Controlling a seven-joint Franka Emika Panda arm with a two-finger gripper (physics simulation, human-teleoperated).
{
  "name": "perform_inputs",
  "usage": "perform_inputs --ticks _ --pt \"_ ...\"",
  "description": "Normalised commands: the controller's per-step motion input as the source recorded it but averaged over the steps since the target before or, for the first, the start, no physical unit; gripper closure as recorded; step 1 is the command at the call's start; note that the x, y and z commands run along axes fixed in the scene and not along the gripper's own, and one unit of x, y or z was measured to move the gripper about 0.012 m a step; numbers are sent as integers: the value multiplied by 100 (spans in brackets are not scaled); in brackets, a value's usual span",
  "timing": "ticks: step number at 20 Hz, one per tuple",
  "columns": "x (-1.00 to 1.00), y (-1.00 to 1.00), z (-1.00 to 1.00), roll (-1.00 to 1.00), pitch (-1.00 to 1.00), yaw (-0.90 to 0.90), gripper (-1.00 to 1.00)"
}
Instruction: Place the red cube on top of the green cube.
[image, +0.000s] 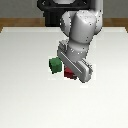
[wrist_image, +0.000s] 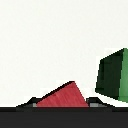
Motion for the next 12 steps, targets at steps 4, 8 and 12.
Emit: perform_inputs --ticks 4,8,12 --pt "0 0 50 0 0 0 100" --pt "0 0 100 0 0 0 100" --pt "0 0 100 0 0 0 100"
